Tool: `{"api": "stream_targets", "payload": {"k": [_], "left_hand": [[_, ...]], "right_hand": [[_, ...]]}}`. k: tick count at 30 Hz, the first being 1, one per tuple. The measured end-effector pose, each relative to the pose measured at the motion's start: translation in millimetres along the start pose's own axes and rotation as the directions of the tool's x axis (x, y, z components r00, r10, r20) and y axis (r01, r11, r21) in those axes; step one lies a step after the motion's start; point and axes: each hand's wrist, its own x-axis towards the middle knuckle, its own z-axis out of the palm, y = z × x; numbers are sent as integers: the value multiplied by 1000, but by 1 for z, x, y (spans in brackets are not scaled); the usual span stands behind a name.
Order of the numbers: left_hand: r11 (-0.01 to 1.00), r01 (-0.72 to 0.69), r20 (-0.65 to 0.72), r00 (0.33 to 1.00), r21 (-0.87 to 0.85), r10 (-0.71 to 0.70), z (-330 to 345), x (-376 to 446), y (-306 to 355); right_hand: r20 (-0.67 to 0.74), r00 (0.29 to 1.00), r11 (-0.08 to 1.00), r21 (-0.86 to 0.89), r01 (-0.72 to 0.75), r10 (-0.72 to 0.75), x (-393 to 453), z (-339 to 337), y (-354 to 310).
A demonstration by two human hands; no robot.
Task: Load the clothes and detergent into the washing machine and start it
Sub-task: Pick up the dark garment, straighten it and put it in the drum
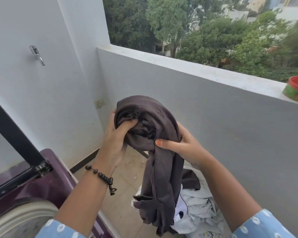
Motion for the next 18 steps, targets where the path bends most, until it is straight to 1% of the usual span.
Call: {"api": "stream_targets", "payload": {"k": [2, 3, 4, 5, 6, 7, 8, 9, 10, 11, 12, 13, 15, 16, 18], "left_hand": [[992, 45, 119, 991, 116, -59, -13, -5, 5], [979, 39, 179, 981, 202, -76, -19, -7, 9], [949, -3, 233, 970, 315, -74, -23, -8, 13], [892, -74, 279, 958, 445, -60, -26, -8, 17], [797, -155, 318, 947, 584, -49, -27, -7, 22], [656, -229, 351, 935, 719, -59, -25, -7, 27], [494, -280, 377, 920, 823, -108, -22, -7, 30], [360, -313, 397, 899, 879, -185, -17, -8, 32], [279, -335, 408, 873, 900, -266, -11, -10, 33], [233, -356, 417, 850, 905, -323, -4, -11, 31], [200, -382, 429, 837, 903, -339, 3, -12, 27], [174, -407, 443, 838, 897, -320, 8, -12, 21], [159, -432, 459, 857, 888, -233, 15, -11, 11], [162, -433, 458, 870, 887, -181, 15, -10, 7], [189, -424, 447, 890, 886, -97, 12, -7, 5]], "right_hand": [[-1, 1000, 997, -72, 0, 0, 1, -8, -5], [2, 1000, 991, -136, 7, -6, 1, -12, -8], [5, 1000, 975, -222, 25, -25, 3, -15, -10], [12, 999, 947, -316, 54, -53, 4, -17, -12], [24, 996, 909, -408, 85, -82, 5, -19, -14], [42, 993, 865, -488, 113, -106, 7, -21, -16], [61, 990, 820, -555, 140, -127, 9, -21, -18], [85, 986, 781, -602, 166, -144, 10, -20, -20], [110, 981, 751, -632, 191, -158, 11, -19, -21], [133, 977, 729, -651, 212, -166, 12, -16, -23], [158, 972, 706, -668, 235, -174, 12, -13, -24], [181, 968, 685, -683, 253, -177, 12, -11, -24], [201, 961, 672, -687, 276, -189, 12, -9, -23], [191, 963, 697, -664, 270, -191, 11, -9, -22], [144, 973, 783, -577, 231, -181, 8, -8, -22]]}}
